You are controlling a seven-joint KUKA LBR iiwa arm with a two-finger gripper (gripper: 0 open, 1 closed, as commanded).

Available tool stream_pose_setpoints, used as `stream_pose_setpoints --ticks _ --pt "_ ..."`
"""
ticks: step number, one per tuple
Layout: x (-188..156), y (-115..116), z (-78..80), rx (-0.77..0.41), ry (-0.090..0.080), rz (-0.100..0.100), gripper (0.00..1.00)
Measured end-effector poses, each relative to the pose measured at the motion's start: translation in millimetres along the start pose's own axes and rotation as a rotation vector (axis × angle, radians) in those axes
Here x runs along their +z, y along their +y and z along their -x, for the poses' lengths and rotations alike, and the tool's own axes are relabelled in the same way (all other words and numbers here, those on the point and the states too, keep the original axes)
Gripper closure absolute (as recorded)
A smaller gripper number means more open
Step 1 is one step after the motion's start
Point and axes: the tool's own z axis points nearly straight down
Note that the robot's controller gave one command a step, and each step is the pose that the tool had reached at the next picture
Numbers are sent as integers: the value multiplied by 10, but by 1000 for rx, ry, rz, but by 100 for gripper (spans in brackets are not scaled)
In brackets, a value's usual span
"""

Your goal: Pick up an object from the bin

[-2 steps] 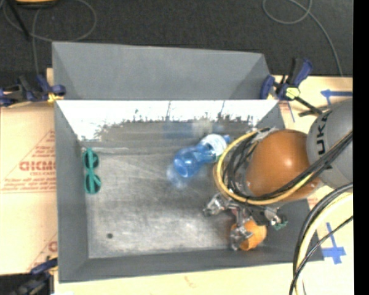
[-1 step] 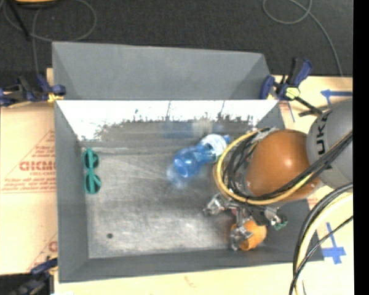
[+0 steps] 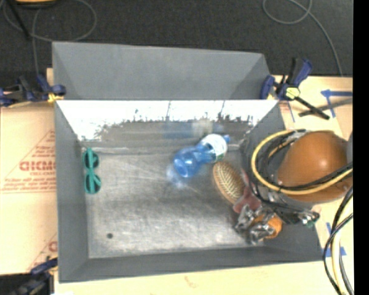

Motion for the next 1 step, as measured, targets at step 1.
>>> stream_pose_setpoints --ticks 1 --pt "0 -1 0 1 0 0 100"
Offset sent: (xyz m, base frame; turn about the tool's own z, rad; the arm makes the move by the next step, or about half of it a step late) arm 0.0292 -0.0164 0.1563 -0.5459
